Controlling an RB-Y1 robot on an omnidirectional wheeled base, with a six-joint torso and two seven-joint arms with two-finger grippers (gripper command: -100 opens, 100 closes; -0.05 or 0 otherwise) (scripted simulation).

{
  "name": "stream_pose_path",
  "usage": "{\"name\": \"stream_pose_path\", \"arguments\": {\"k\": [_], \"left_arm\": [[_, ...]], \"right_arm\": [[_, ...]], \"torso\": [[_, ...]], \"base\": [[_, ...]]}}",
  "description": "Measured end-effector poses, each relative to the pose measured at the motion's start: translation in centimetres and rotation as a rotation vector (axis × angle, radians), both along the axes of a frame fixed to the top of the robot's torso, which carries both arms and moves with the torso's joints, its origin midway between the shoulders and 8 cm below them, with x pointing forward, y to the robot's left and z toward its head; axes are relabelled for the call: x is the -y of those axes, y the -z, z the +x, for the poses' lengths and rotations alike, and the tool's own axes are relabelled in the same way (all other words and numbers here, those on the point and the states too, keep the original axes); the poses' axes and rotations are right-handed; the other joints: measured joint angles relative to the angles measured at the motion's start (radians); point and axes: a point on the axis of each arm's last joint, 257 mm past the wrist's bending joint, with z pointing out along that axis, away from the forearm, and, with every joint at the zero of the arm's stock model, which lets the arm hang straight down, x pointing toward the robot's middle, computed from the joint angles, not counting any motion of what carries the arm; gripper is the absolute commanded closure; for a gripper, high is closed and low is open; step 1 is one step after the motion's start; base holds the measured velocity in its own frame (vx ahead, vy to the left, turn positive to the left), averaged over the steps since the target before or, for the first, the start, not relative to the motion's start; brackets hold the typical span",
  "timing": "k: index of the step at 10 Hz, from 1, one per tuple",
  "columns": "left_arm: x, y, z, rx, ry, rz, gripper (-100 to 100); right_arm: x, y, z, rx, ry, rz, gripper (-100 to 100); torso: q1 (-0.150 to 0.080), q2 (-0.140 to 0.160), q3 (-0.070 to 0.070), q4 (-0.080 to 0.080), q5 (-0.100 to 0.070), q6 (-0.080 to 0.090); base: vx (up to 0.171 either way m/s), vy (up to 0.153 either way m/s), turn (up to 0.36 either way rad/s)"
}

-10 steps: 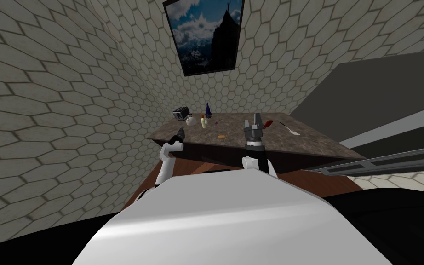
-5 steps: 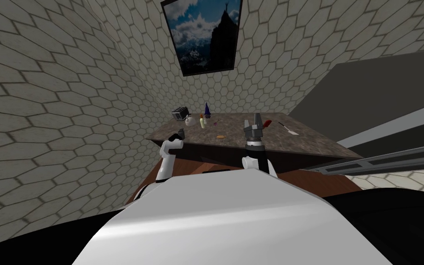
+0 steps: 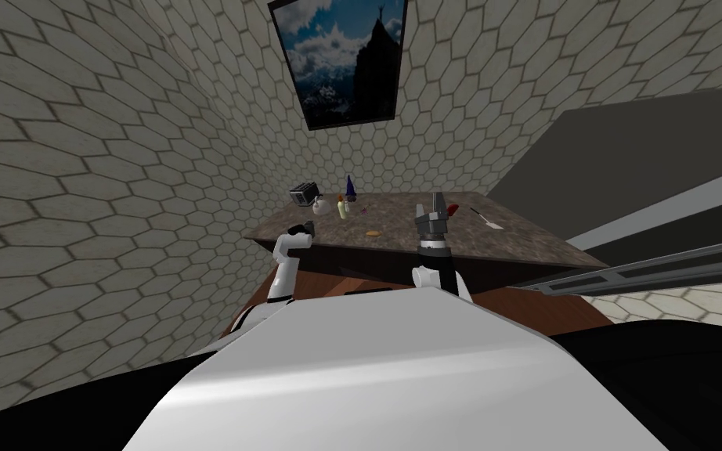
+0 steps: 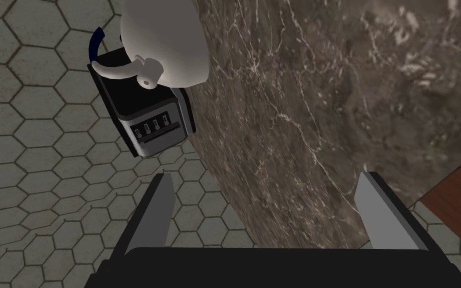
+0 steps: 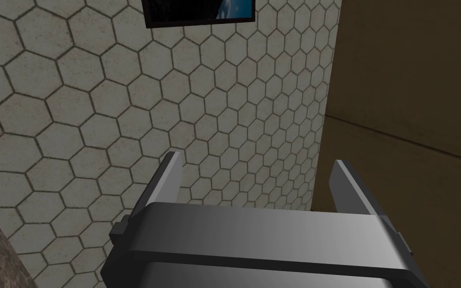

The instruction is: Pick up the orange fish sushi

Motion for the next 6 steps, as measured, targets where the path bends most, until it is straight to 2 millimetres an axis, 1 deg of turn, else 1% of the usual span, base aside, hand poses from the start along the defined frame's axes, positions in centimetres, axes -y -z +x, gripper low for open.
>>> {"name": "stream_pose_path", "arguments": {"k": [1,3,5,6], "left_arm": [[-0.1,0.5,-0.2,-0.022,-0.006,-0.002,-100],[-0.4,1.1,0.0,-0.073,-0.021,-0.014,-100],[-0.5,1.8,-0.1,-0.119,-0.034,-0.024,-100],[-0.7,2.2,-0.4,-0.147,-0.041,-0.029,-100]], "right_arm": [[0.0,0.0,0.0,0.0,0.0,0.0,0],[0.0,0.0,0.0,0.0,0.0,0.0,0],[0.0,0.0,0.0,0.0,0.0,0.0,0],[0.0,0.0,0.0,0.0,0.0,0.0,0]], "torso": [[0.001,0.0,0.0,0.0,0.0,0.0],[0.0,0.0,0.0,0.0,0.0,0.0],[-0.001,0.0,0.0,0.0,0.0,0.0],[-0.001,0.0,0.0,0.0,0.0,0.0]], "base": [[0.008,-0.047,-0.057],[0.005,-0.038,-0.01],[0.004,-0.062,-0.041],[0.006,-0.024,-0.004]]}}
